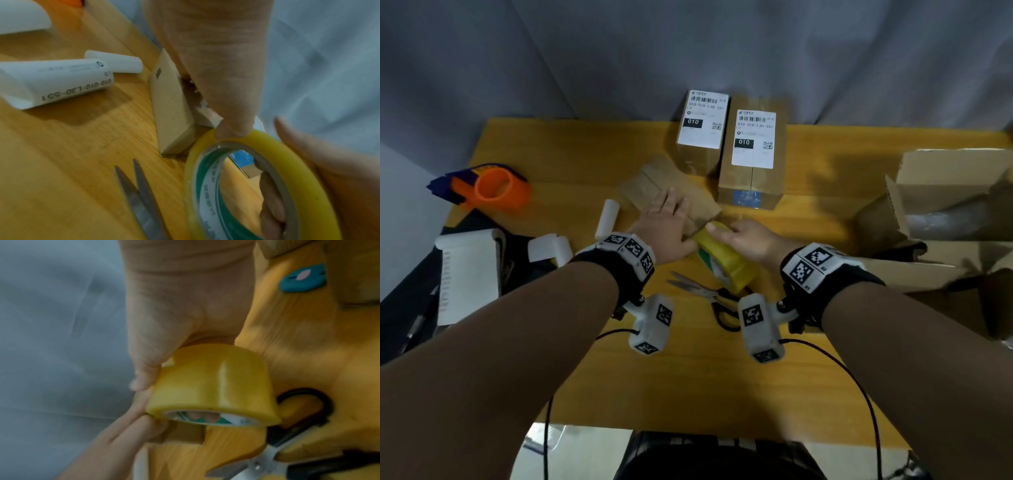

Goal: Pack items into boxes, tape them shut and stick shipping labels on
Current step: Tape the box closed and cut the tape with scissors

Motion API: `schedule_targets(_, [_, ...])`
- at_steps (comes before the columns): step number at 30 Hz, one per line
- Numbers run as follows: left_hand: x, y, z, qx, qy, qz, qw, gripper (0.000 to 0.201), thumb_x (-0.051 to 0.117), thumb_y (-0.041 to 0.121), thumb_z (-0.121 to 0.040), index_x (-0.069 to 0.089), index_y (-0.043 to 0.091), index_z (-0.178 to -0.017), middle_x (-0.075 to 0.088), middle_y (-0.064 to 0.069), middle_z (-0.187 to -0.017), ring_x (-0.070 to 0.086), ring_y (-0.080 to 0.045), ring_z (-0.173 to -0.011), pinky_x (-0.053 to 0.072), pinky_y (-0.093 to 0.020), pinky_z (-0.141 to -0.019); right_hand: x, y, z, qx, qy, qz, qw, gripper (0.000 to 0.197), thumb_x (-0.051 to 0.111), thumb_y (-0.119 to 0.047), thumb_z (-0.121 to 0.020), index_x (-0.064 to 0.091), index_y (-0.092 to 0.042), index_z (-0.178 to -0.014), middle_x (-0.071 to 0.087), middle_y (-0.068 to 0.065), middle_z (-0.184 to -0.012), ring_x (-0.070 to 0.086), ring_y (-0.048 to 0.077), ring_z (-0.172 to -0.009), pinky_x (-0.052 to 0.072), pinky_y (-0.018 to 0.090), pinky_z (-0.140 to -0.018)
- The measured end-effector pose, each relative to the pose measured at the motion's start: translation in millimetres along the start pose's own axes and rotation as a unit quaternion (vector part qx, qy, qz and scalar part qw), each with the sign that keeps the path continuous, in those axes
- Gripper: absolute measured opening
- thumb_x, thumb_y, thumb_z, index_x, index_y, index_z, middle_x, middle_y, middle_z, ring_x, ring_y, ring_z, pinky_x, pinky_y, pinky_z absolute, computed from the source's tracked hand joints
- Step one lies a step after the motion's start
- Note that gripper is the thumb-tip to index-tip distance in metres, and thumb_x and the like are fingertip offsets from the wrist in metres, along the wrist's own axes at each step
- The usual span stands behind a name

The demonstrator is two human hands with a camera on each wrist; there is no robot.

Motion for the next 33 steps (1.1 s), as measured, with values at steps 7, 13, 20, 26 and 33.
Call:
schedule_targets(7, [12, -8, -10, -0.004, 0.034, 0.069, 0.997, 0.062, 0.023, 0.039, -0.102, -0.004, 0.013, -0.151, -0.014, -0.009, -0.158, -0.01, -0.019, -0.147, -0.007, -0.033, -0.117, -12, 6, 13, 0.043, 0.006, -0.089, 0.995, 0.066, 0.06, -0.047, -0.088, 0.043, -0.011, -0.14, 0.043, 0.006, -0.146, 0.044, 0.023, -0.129, 0.038, 0.03, -0.097])
schedule_targets(13, [12, -9, -10, -0.015, 0.036, 0.031, 0.999, 0.07, 0.019, 0.054, -0.098, -0.003, 0.014, -0.152, -0.012, -0.008, -0.159, -0.008, -0.019, -0.147, -0.006, -0.034, -0.118, -17, -1, 29, 0.092, -0.028, 0.087, 0.992, 0.06, 0.041, -0.049, -0.097, 0.04, -0.006, -0.14, 0.043, 0.011, -0.143, 0.044, 0.028, -0.127, 0.036, 0.031, -0.098])
schedule_targets(20, [5, 17, -16, -0.071, 0.159, -0.053, 0.983, 0.072, 0.039, 0.06, -0.09, 0.033, 0.004, -0.136, 0.034, -0.02, -0.139, 0.03, -0.036, -0.131, 0.023, -0.05, -0.112, -17, 9, 40, 0.141, 0.001, -0.01, 0.99, 0.053, 0.048, -0.04, -0.094, 0.042, -0.008, -0.137, 0.048, 0.01, -0.138, 0.05, 0.029, -0.119, 0.044, 0.038, -0.097])
schedule_targets(26, [5, 26, -29, -0.106, 0.151, -0.067, 0.981, 0.071, 0.05, 0.057, -0.087, 0.031, 0.005, -0.131, 0.033, -0.021, -0.136, 0.033, -0.038, -0.125, 0.028, -0.057, -0.107, -21, -3, 34, 0.094, 0.054, -0.004, 0.994, 0.046, 0.051, -0.032, -0.095, 0.047, -0.002, -0.129, 0.05, 0.013, -0.13, 0.048, 0.024, -0.101, 0.042, 0.033, -0.085])
schedule_targets(33, [9, 22, -28, -0.065, 0.166, -0.097, 0.979, 0.058, 0.041, 0.053, -0.092, 0.036, 0.007, -0.128, 0.035, -0.02, -0.136, 0.034, -0.04, -0.125, 0.025, -0.057, -0.109, -17, -14, 31, 0.073, 0.058, -0.012, 0.996, 0.036, 0.054, -0.033, -0.093, 0.053, -0.007, -0.118, 0.054, 0.008, -0.107, 0.05, 0.02, -0.089, 0.042, 0.027, -0.076])
Point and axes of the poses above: each hand's wrist, its own z-axis away from the middle knuckle, its own x-axis out of the palm, y = z × x, the point moved 4 cm from there along -z, towards the middle knuckle
